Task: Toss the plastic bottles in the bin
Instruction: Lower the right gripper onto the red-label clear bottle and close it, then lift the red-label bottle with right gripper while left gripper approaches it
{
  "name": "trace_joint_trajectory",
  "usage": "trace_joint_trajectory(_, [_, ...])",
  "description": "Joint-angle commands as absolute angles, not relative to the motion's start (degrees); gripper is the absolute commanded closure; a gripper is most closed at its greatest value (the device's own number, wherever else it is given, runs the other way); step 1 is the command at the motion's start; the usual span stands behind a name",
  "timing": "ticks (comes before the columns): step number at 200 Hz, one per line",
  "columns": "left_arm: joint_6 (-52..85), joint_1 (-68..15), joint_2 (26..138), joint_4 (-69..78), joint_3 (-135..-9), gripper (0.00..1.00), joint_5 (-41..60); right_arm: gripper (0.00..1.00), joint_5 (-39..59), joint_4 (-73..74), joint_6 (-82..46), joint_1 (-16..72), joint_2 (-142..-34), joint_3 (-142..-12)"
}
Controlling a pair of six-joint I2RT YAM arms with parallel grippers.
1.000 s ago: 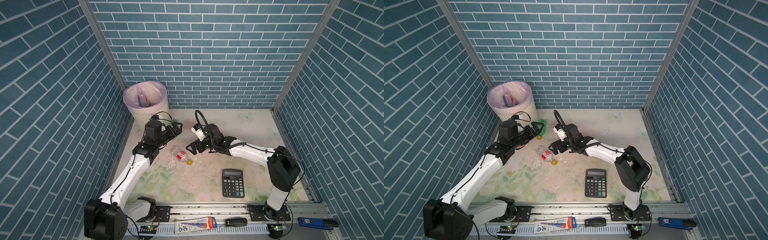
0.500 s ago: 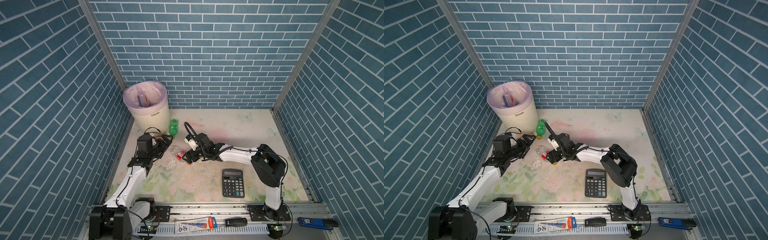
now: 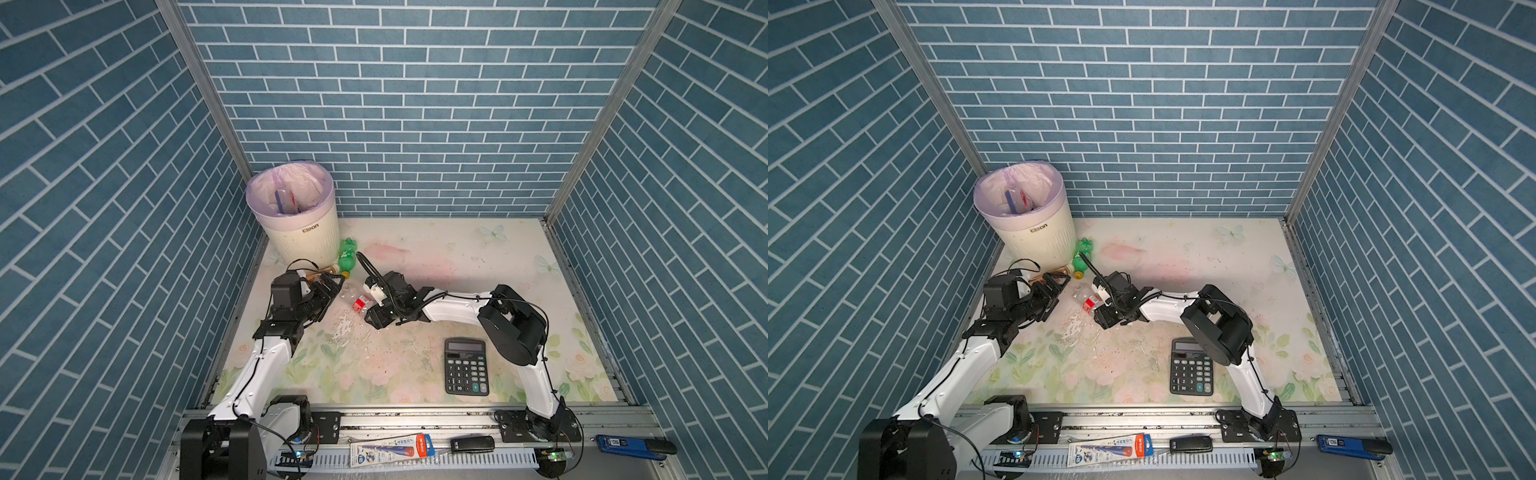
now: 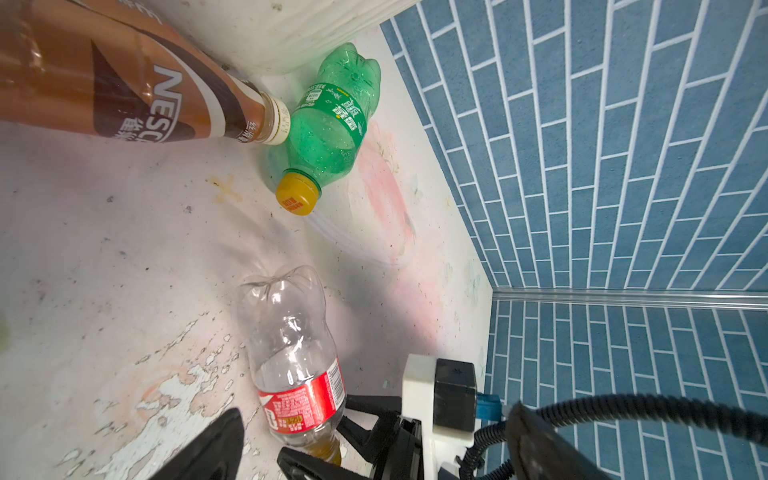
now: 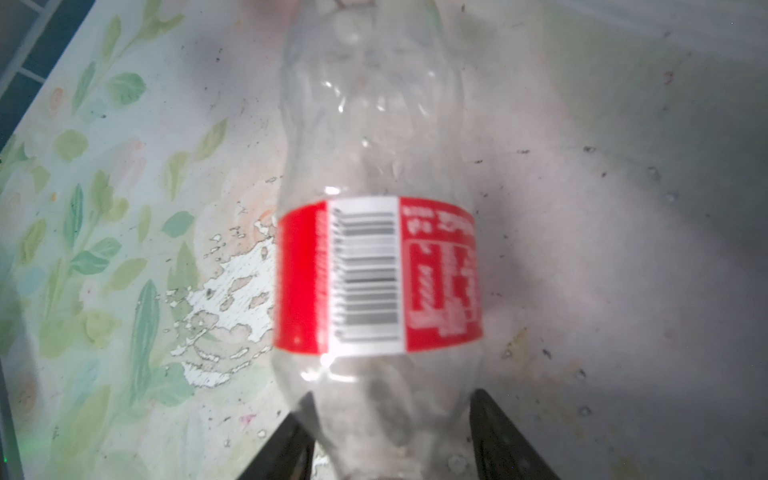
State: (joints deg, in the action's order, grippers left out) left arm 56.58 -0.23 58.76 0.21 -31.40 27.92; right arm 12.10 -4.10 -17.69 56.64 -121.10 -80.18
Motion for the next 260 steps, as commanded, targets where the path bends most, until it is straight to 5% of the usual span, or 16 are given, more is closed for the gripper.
trace_joint_trajectory(1, [55.6,0.2,58.9,-0.1,-31.0,0.01,27.6,0.51,10.3,-6.5,-17.3,56.9,-122.3,-82.9])
trace_joint_trajectory(74, [55.6,0.2,58.2,-1.0,-30.4,0.01,27.8,0.71,10.3,-6.3,-19.6,52.9,-121.2,-80.7])
trace_joint_trajectory(147, [55.5,-1.5,58.6,-0.4,-30.1,0.01,28.5,0.75,8.1,-6.4,-19.8,46.1,-116.8,-75.5])
trace_joint_trajectory(260, [46.4,-7.4,73.0,-1.8,-47.9,0.01,31.6,0.75,13.1,-6.5,-21.7,49.0,-108.0,-76.9])
